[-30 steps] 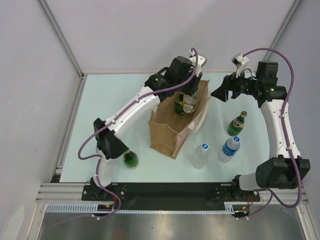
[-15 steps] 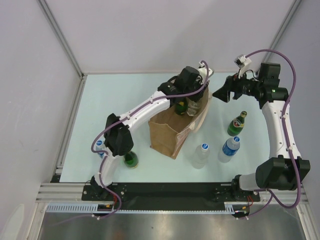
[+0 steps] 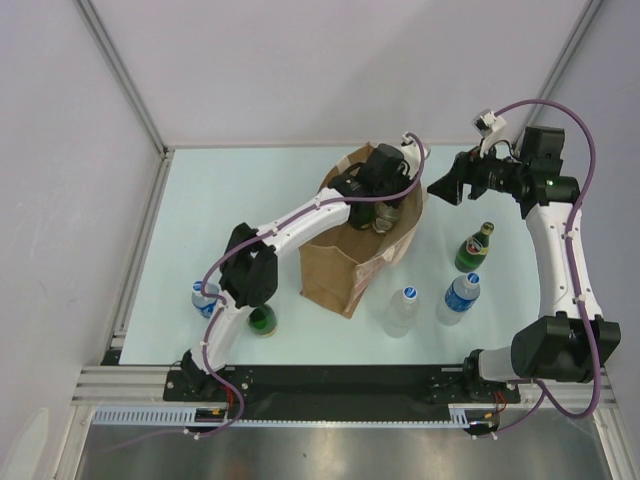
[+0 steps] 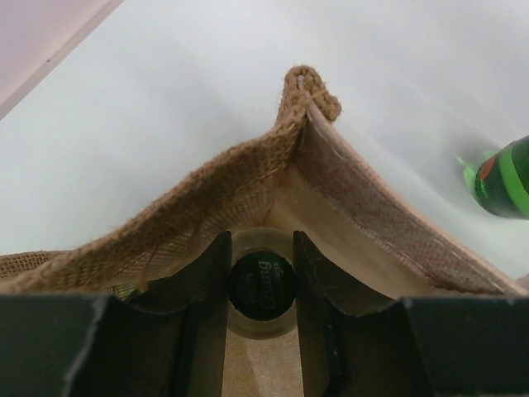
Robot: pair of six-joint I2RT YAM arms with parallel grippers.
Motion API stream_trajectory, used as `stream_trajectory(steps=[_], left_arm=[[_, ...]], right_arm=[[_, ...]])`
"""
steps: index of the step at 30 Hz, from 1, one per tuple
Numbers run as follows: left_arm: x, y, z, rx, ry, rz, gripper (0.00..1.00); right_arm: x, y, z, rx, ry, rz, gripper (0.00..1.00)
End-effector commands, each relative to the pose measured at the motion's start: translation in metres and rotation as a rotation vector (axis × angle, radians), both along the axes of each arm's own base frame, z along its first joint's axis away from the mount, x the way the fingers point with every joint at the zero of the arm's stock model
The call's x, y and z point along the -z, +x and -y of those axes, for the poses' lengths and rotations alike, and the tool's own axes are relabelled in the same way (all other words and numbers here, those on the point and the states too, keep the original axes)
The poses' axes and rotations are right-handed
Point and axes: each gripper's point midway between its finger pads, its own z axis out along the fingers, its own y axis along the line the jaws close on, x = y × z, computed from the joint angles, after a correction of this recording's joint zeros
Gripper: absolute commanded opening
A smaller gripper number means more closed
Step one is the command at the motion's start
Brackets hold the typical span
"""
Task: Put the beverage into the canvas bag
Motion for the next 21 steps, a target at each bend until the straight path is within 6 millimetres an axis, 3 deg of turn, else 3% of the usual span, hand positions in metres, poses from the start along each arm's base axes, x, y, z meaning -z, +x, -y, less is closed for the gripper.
stream_trajectory(steps=[1,4,8,14,21], left_arm=[[-0.059,0.023,0.009,-0.036,-0.152,0.154,0.07],[-0.054,0.021,0.009,-0.038,-0.152,0.139,0.18],[-0.052,0.019,0.003,-0.056,-0.147,0.128,0.40],[-0.063,0.017,-0.004,-0.078,-0.153,0.140,0.55],[-0.095,0.012,-0.018,-0.112,-0.180,0.169,0.67]], right_arm=[[-0.013,-0.009,-0.001,-0.015,0.008,0.039,0.80],[-0.011,-0.009,-0.001,-0.014,0.004,0.035,0.80],[-0.011,-0.010,0.000,-0.015,0.000,0.033,0.80],[-0.011,-0.011,0.003,-0.011,-0.016,0.030,0.80],[-0.012,-0.011,0.009,0.005,-0.030,0.023,0.80]])
